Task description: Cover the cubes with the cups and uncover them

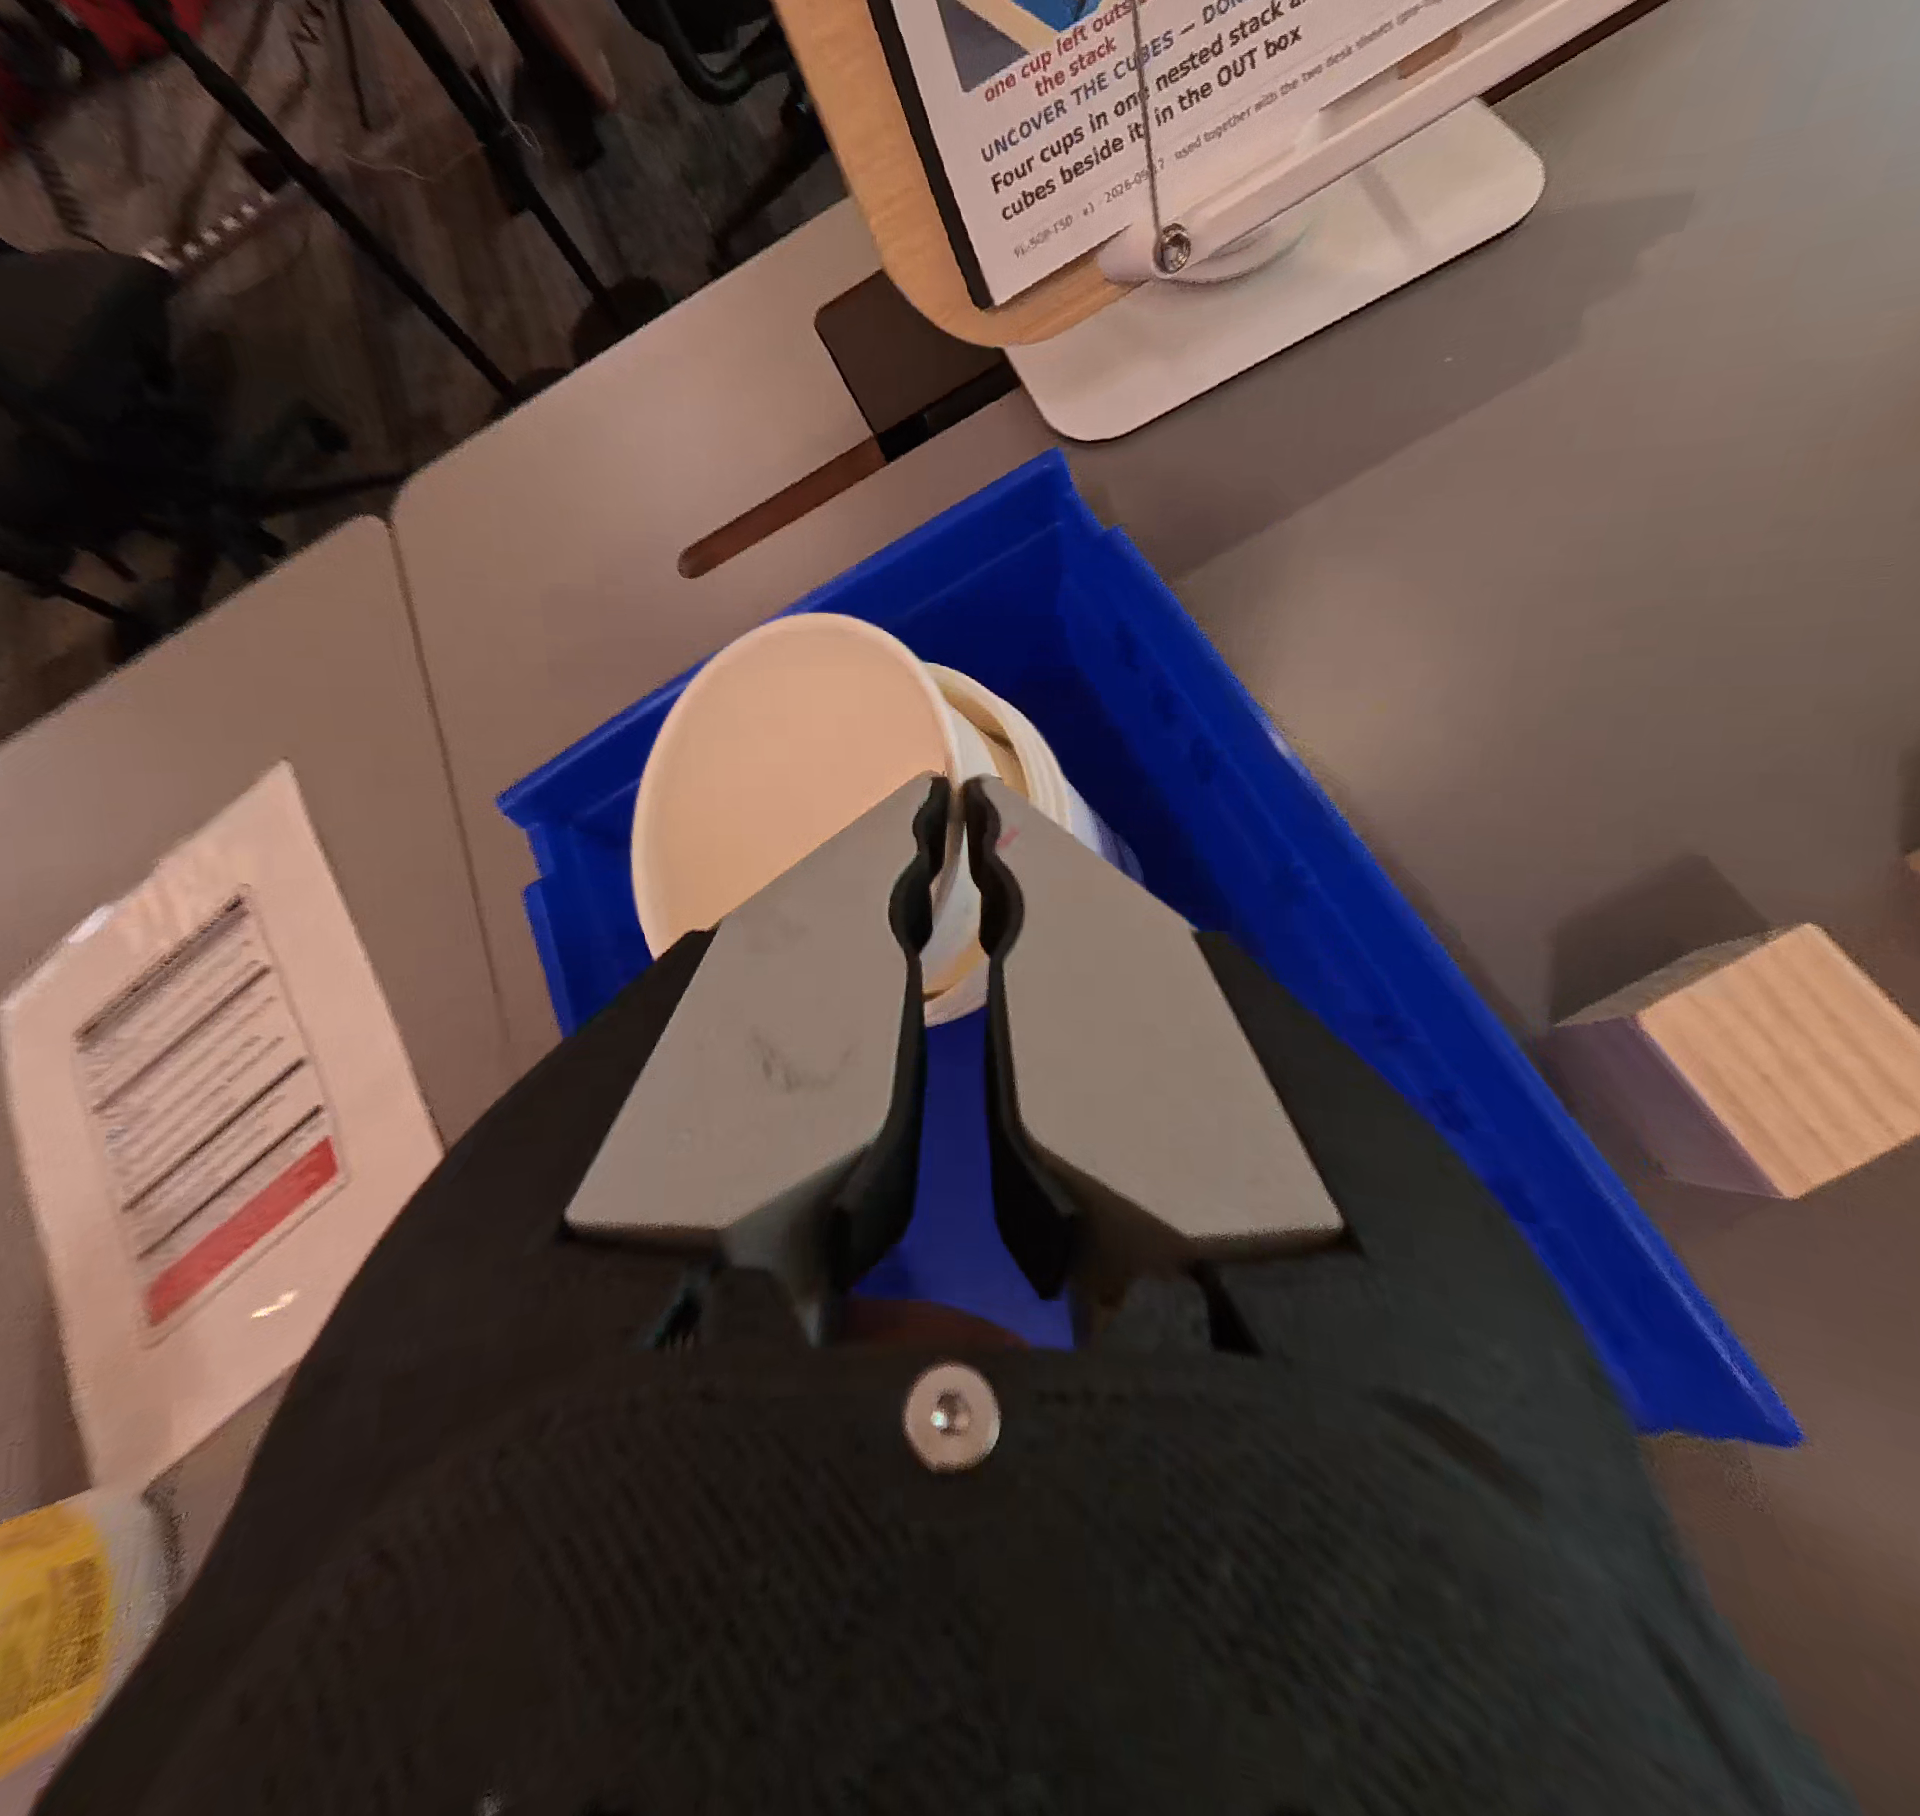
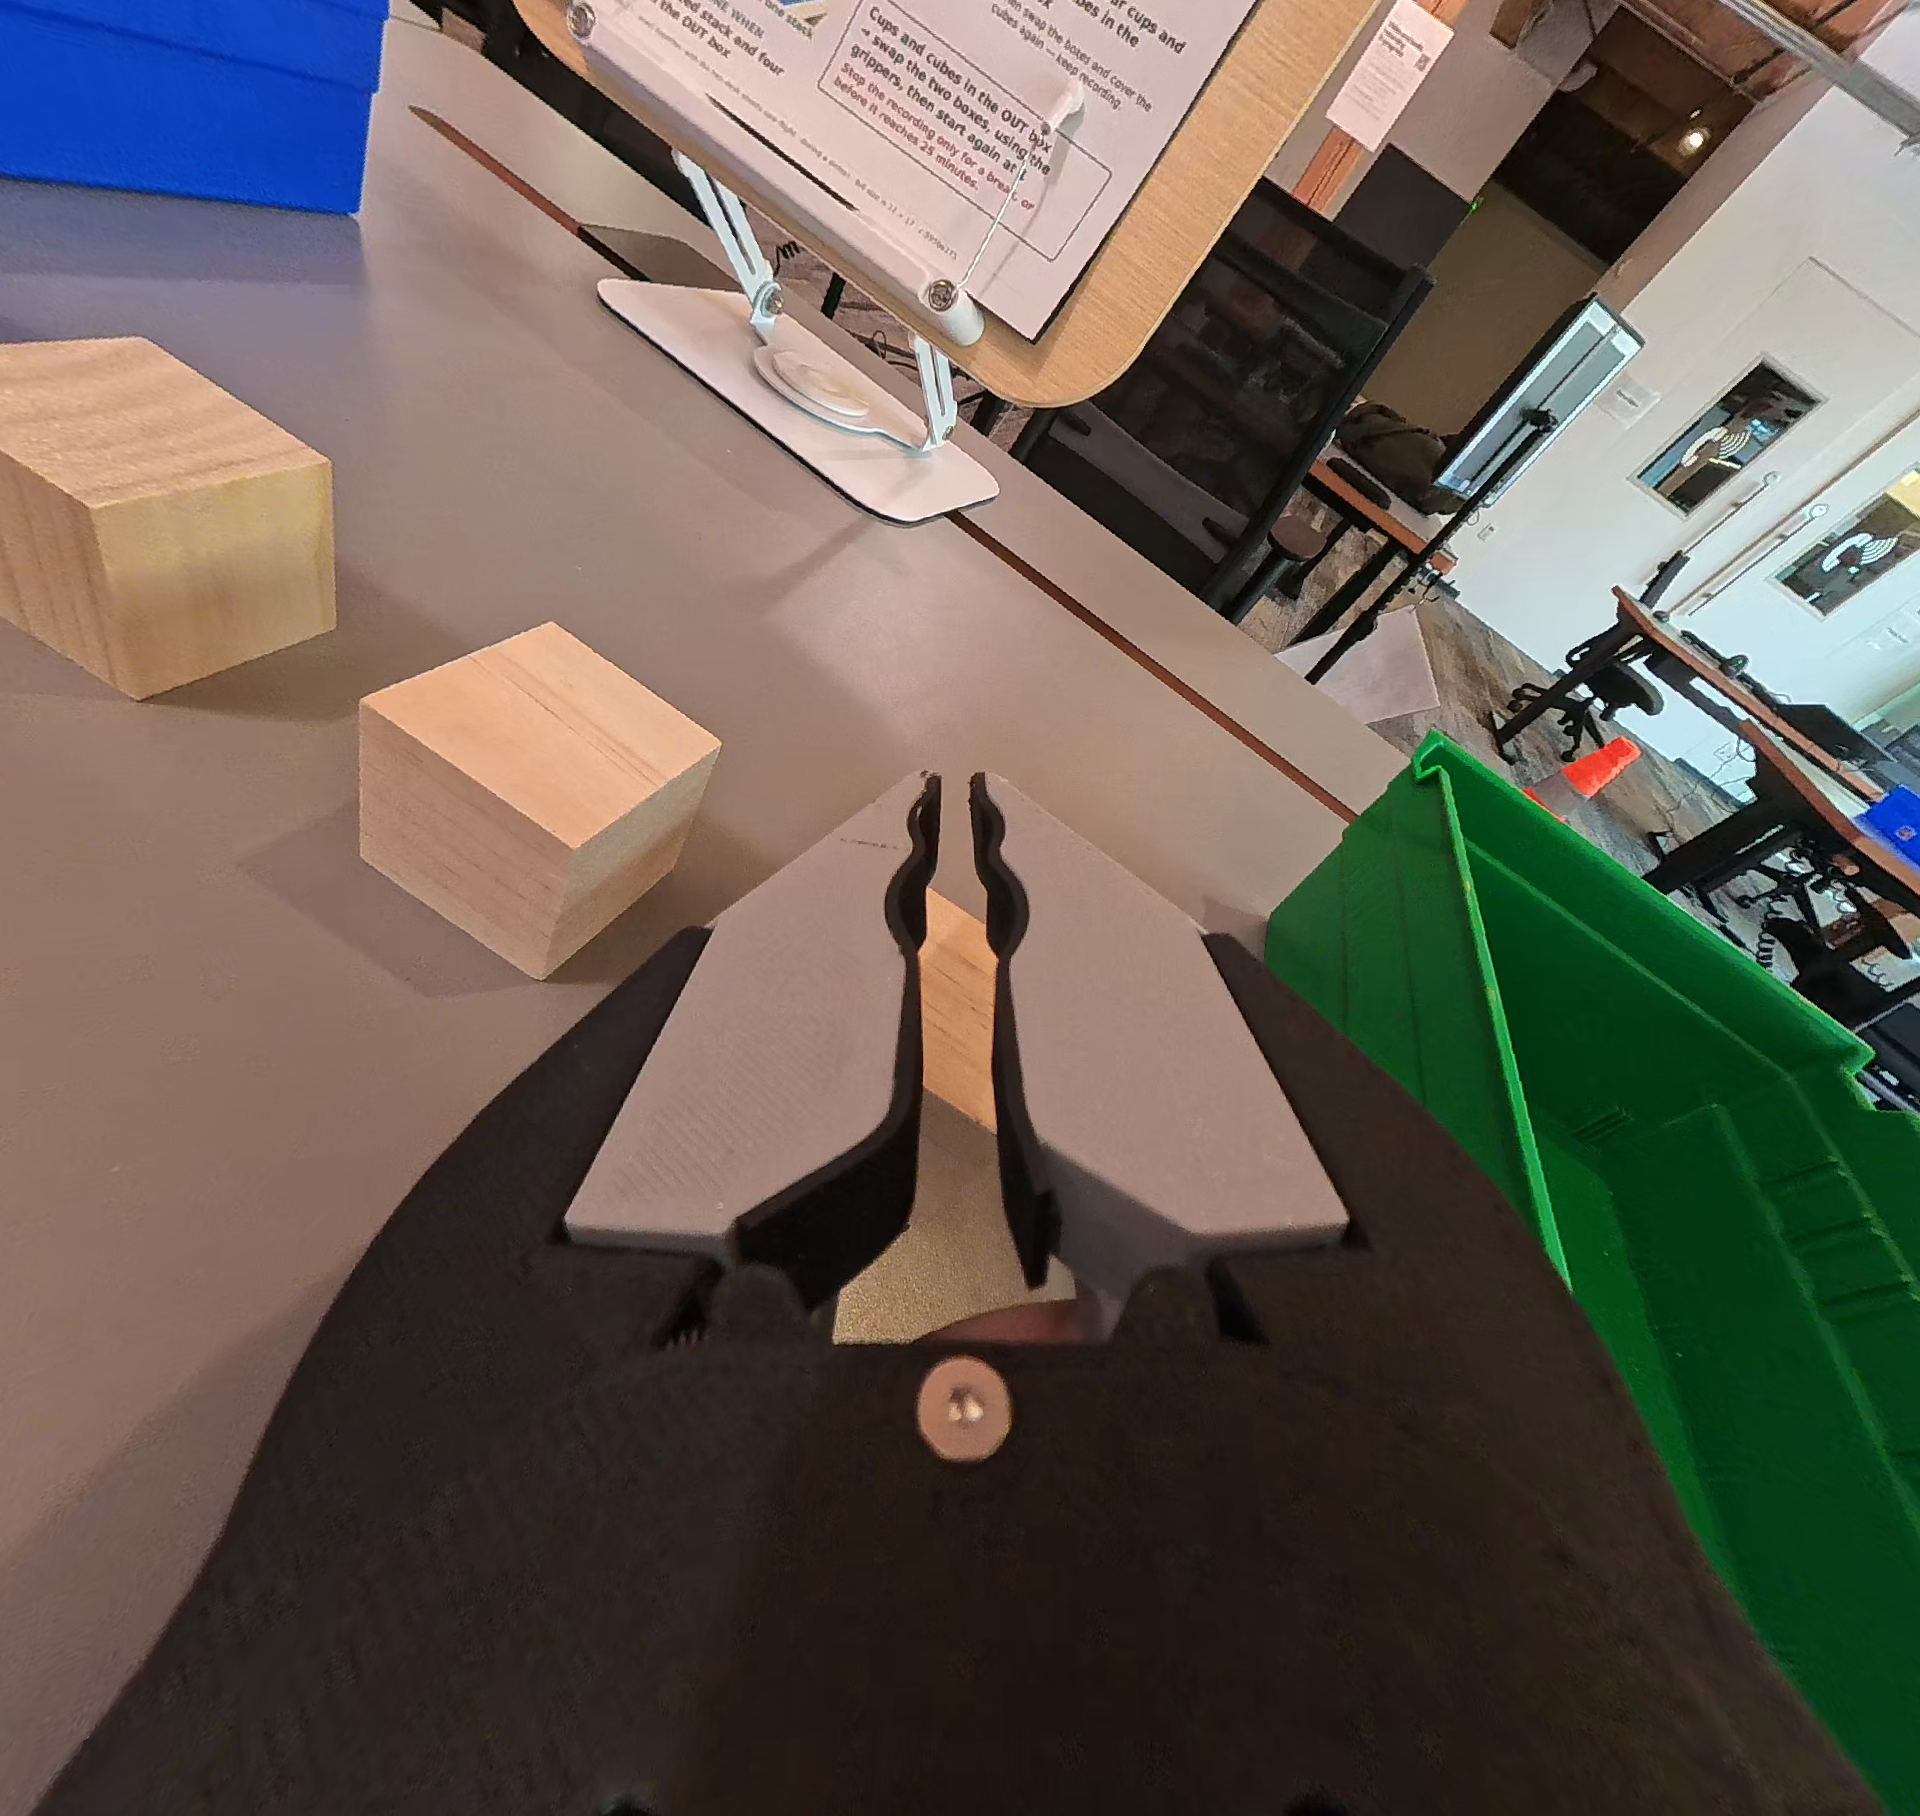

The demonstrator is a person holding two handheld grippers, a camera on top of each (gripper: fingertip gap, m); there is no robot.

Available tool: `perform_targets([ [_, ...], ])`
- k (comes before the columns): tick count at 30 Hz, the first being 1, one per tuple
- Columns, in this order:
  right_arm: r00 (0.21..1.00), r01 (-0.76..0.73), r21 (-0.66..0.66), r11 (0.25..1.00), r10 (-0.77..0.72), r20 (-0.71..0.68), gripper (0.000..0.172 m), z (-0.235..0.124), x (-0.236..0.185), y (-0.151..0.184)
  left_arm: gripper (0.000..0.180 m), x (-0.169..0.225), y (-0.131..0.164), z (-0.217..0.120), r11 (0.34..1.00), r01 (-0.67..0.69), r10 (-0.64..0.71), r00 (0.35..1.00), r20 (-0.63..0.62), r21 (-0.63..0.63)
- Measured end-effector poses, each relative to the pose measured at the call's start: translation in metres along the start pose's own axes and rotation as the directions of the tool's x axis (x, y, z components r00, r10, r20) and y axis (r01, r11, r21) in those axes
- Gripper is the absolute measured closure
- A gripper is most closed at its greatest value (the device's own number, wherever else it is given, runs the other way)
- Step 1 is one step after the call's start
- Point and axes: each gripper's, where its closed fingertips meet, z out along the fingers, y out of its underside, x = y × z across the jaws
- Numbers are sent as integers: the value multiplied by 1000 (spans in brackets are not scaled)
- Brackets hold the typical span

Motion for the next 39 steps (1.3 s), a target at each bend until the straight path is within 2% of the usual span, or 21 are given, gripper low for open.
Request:
perform_targets([
  [4,1000,3,-3,1000,-3,-1,169,0,0,1,178,-2,-20,-16,989,-149,145,979,143,16],
  [8,1000,-9,2,1000,9,1,169,0,0,0,178,7,-58,-47,960,-258,219,934,281,108],
  [10,1000,-21,13,1000,21,18,168,0,-2,-1,178,27,-83,-68,929,-318,247,914,322,190],
  [14,984,-119,76,990,107,141,166,-5,-15,-14,178,96,-126,-114,825,-414,295,896,331,385],
  [16,968,-173,105,979,150,201,164,-9,-20,-21,178,137,-140,-134,767,-386,281,920,272,513],
  [18,934,-243,147,959,190,304,163,-15,-30,-32,178,185,-149,-147,711,-275,258,958,124,647],
  [20,891,-305,183,935,213,400,162,-23,-40,-44,179,230,-151,-150,659,-165,252,968,-8,734],
  [24,807,-401,204,893,239,540,160,-34,-52,-55,179,305,-147,-146,547,-7,268,949,-167,837],
  [27,692,-496,152,855,284,664,152,-41,-64,-62,179,346,-140,-151,421,98,309,919,-244,902],
  [29,648,-536,137,833,302,700,149,-44,-65,-65,179,369,-132,-152,355,156,354,890,-286,922],
  [33,566,-630,128,766,340,751,143,-50,-58,-74,179,382,-120,-142,304,257,345,868,-357,917],
  [36,472,-730,92,678,401,785,141,-53,-44,-79,178,388,-115,-143,328,367,363,802,-474,871],
  [39,335,-818,20,575,447,830,142,-55,-32,-82,178,395,-112,-131,370,358,367,792,-488,858],
])
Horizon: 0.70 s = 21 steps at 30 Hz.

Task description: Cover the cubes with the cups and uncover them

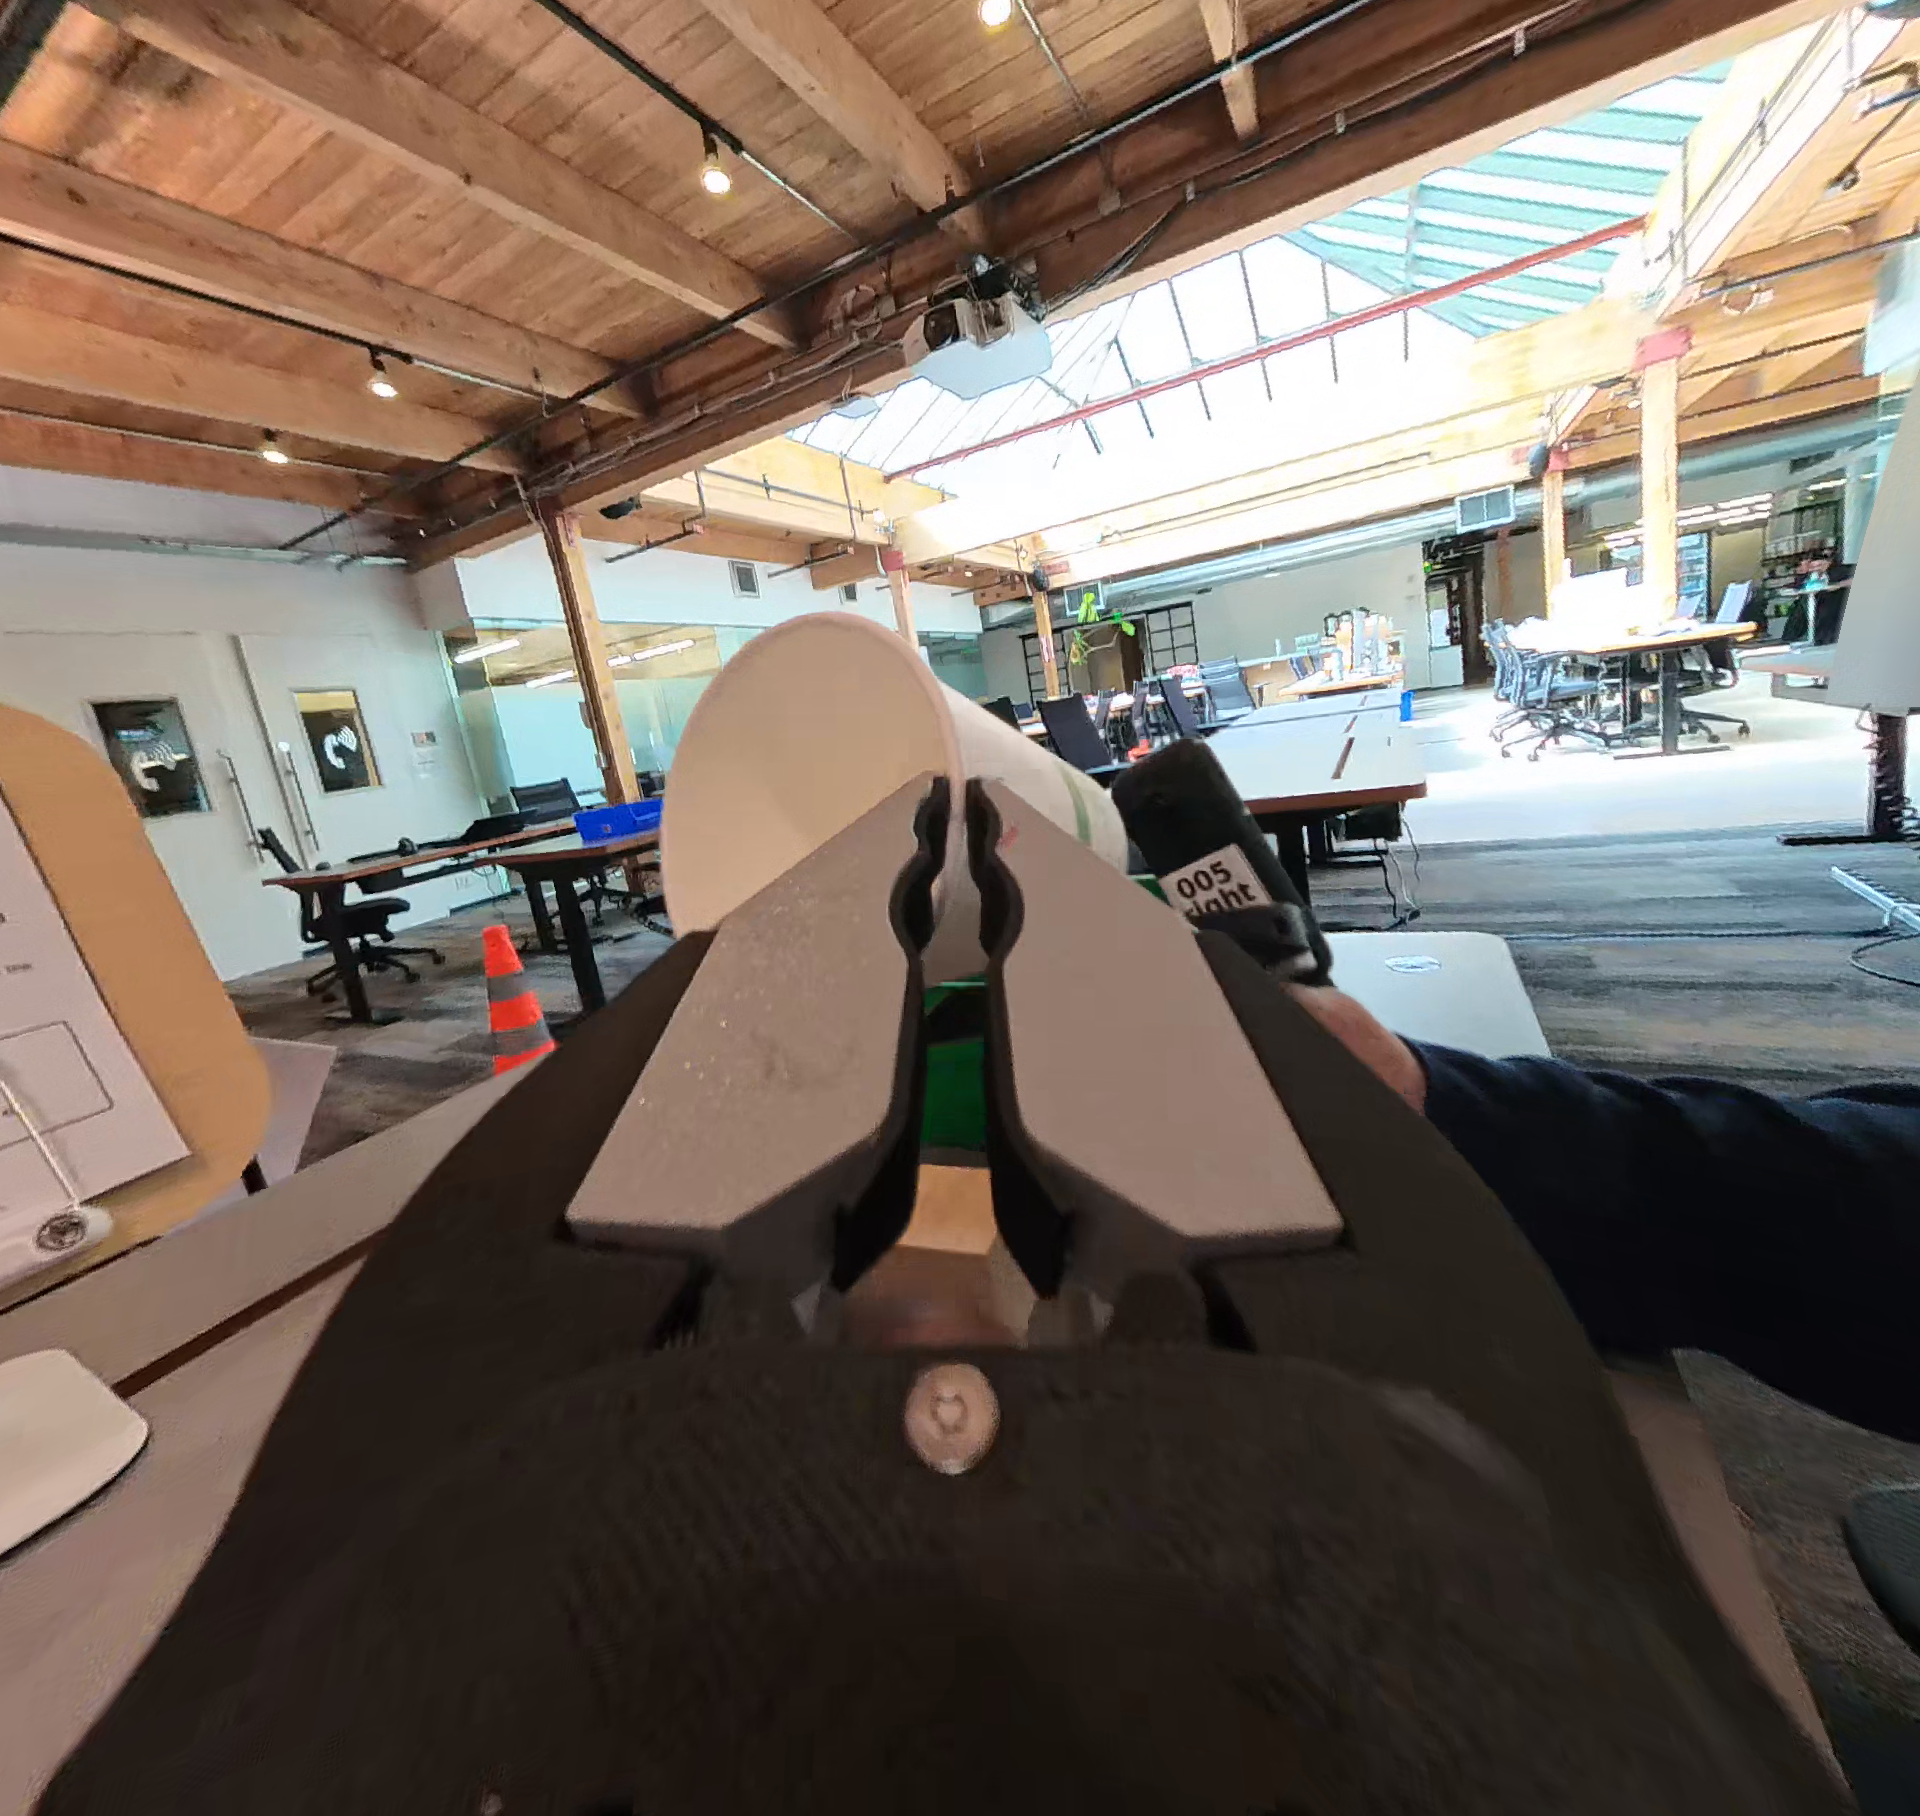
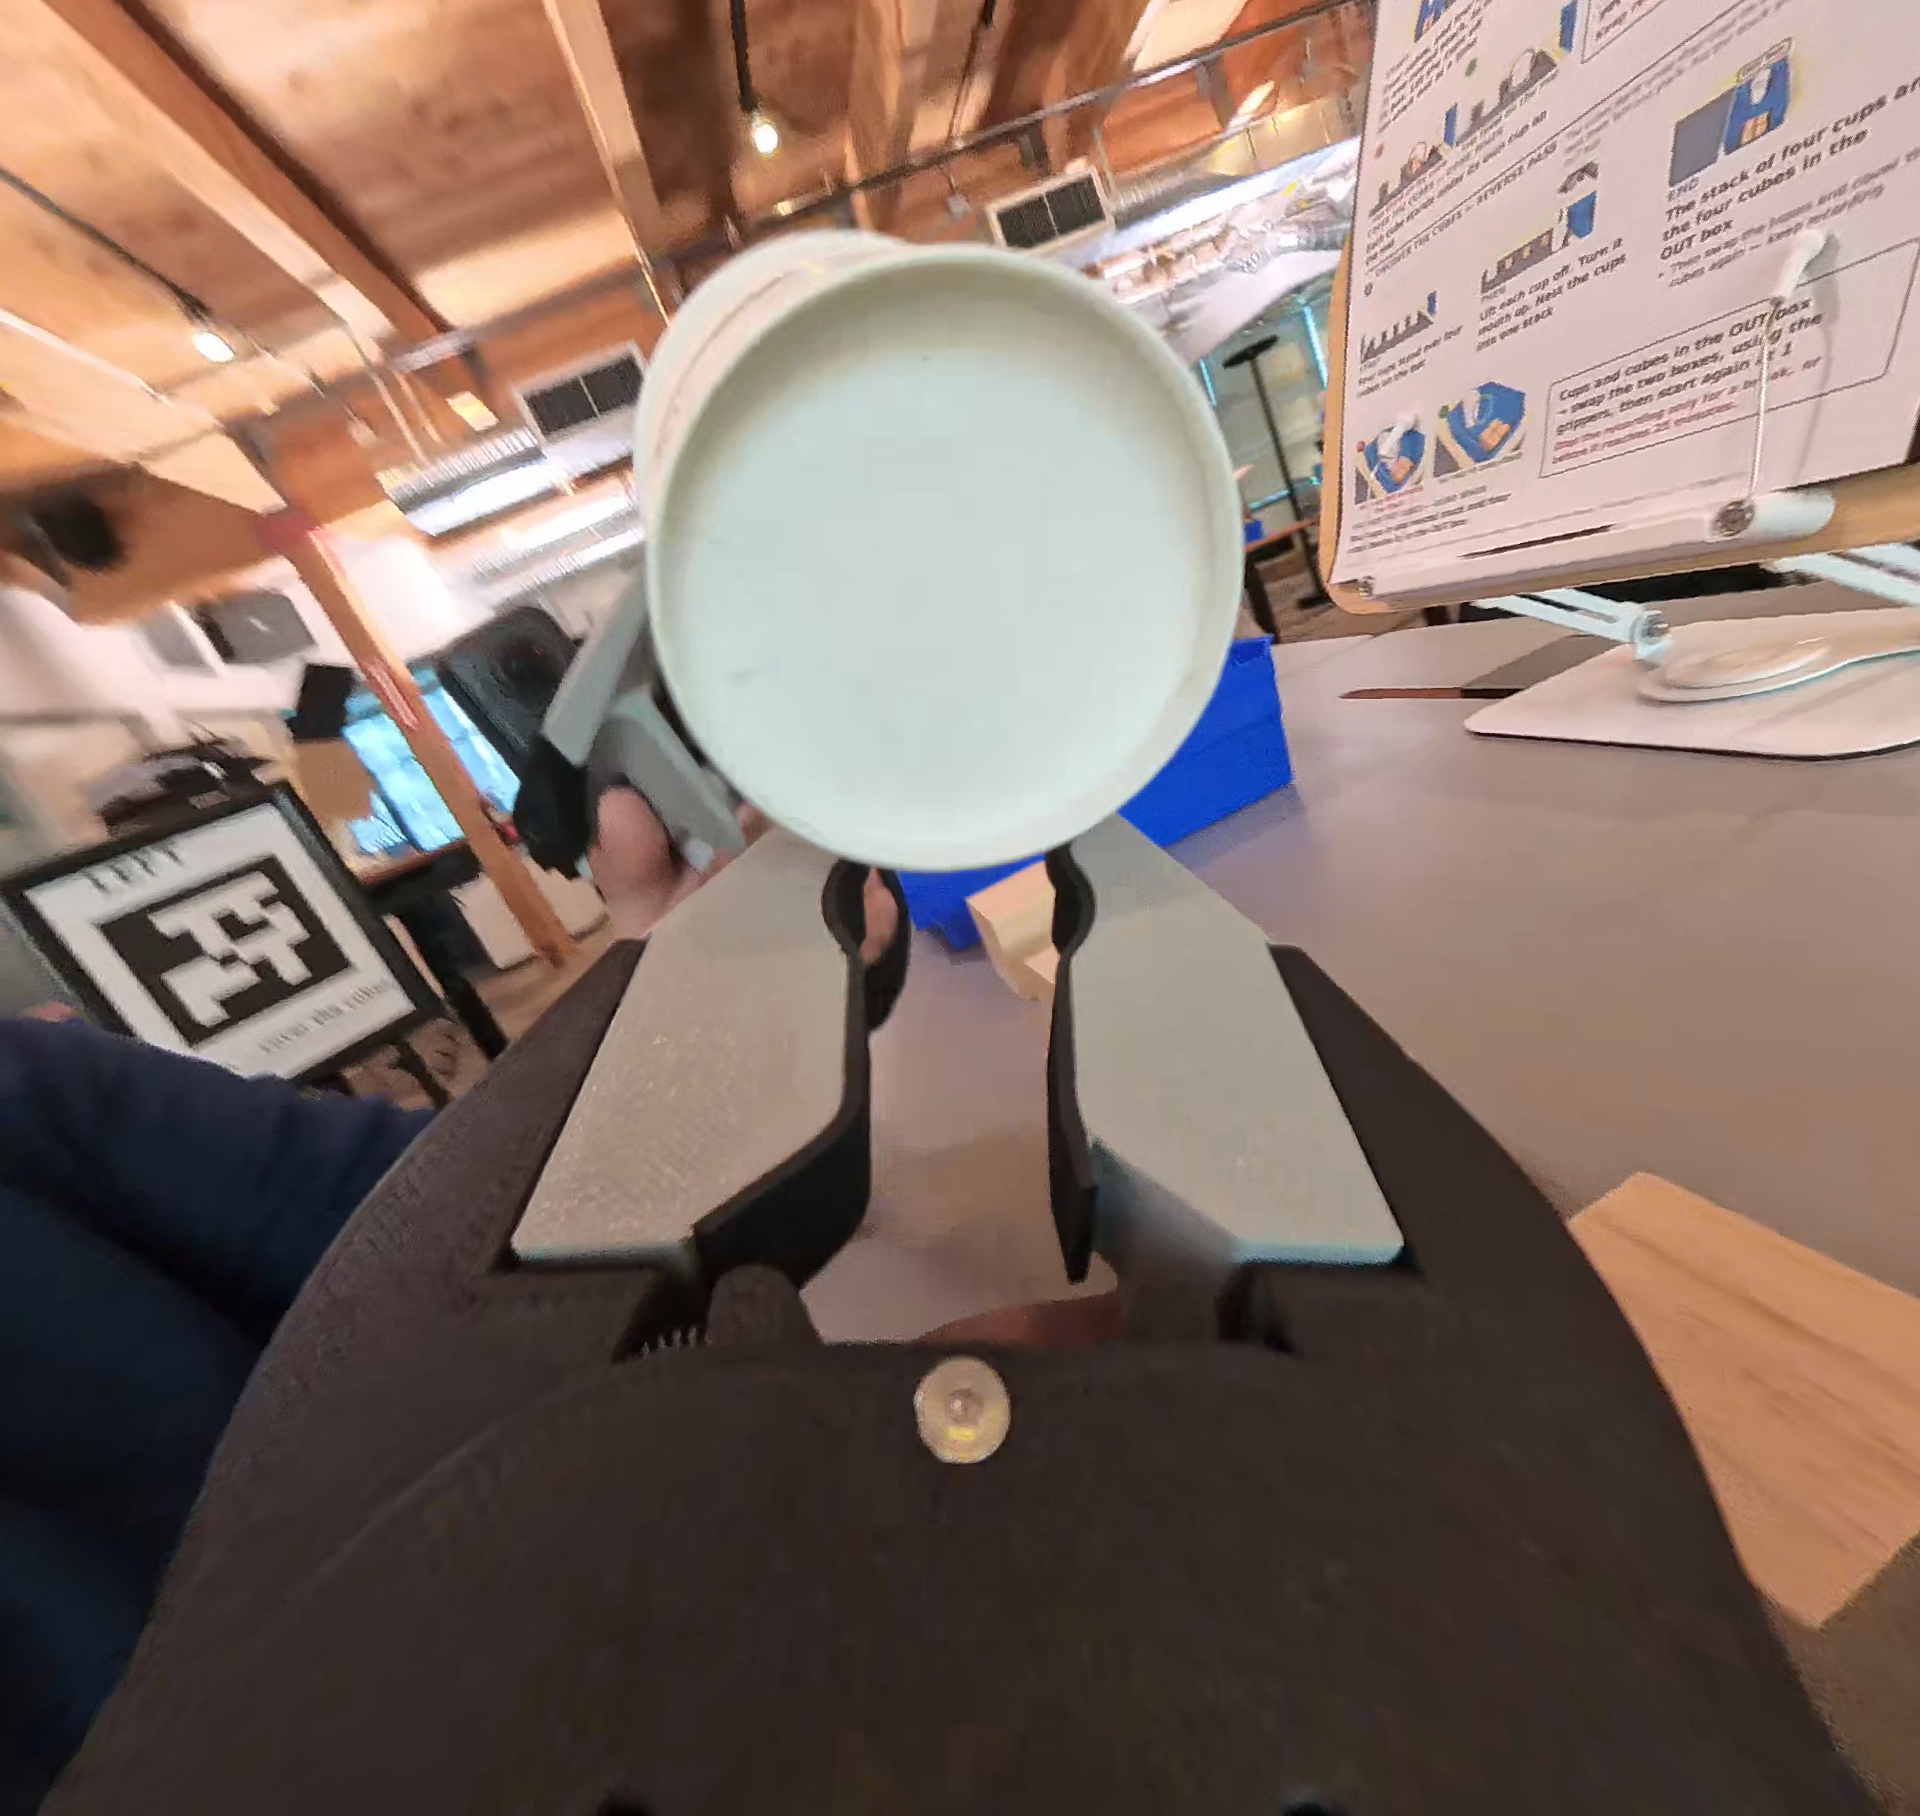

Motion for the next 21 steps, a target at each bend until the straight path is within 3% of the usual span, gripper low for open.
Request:
perform_targets([
  [4,997,-71,64,995,69,39,135,-6,0,-11,178,9,20,5,997,4,-8,999,-43,-79],
  [9,997,-60,128,990,53,61,131,-13,-3,-23,179,22,41,8,987,2,-17,996,-92,-162],
  [16,986,-130,194,972,107,127,105,-18,-8,-36,178,30,59,9,971,-10,-27,988,-150,-237],
  [21,989,-131,218,967,111,99,92,-19,-3,-40,178,48,76,9,952,-49,-24,971,-236,-302],
])
